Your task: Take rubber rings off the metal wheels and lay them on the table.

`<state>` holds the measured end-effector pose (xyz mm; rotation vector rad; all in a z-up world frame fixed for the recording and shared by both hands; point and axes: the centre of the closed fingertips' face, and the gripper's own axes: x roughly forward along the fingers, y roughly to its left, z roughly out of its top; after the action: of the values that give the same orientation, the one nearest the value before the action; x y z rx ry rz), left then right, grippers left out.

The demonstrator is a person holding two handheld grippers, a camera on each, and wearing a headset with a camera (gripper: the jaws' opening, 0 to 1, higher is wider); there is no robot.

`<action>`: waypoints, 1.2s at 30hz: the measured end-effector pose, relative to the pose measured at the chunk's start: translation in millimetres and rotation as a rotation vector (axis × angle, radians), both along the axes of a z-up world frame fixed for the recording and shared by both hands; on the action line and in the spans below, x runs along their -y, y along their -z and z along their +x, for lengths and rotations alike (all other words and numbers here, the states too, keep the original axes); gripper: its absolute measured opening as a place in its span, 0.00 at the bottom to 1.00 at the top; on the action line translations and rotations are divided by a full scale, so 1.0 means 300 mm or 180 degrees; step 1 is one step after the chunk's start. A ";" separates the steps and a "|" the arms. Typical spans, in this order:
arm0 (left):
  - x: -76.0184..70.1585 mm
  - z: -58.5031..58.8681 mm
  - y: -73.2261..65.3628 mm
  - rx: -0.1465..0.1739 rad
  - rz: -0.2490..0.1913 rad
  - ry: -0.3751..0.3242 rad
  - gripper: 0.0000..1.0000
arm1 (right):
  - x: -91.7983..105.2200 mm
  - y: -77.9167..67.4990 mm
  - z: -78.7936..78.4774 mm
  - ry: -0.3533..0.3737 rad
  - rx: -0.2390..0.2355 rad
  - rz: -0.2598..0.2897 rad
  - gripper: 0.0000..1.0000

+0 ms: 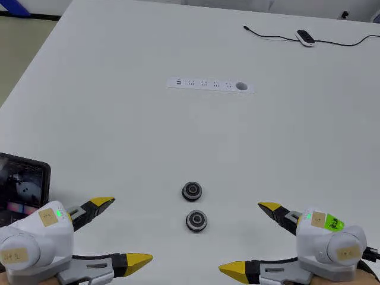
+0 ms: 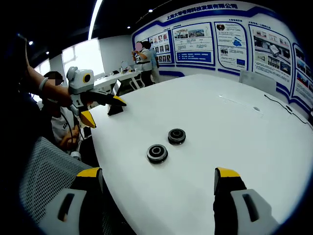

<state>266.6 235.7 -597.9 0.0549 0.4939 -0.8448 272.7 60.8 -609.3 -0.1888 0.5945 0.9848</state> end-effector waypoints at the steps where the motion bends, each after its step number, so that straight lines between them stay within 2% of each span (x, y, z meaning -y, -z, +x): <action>1: 0.003 0.000 0.001 -0.0005 0.0000 0.0006 0.83 | -0.004 0.001 -0.001 -0.0003 -0.0012 0.0007 0.95; 10: 0.037 0.011 0.009 -0.0056 0.0005 0.0105 0.76 | -0.038 0.011 -0.001 -0.0026 -0.0105 0.0059 0.91; 15: 0.056 0.019 0.012 -0.0047 0.0037 0.0169 0.68 | -0.051 0.011 -0.001 -0.0010 -0.0170 0.0114 0.89; 17: 0.063 0.022 0.013 -0.0048 0.0040 0.0180 0.67 | -0.055 0.010 0.000 0.0003 -0.0183 0.0137 0.89; 36: 0.142 0.049 0.009 -0.0026 0.0131 0.0457 0.51 | -0.106 0.036 -0.012 0.0078 -0.0556 0.0343 0.80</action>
<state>281.3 193.2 -600.4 0.1260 0.5195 -0.9757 269.0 92.7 -620.1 0.0004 0.6996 1.0132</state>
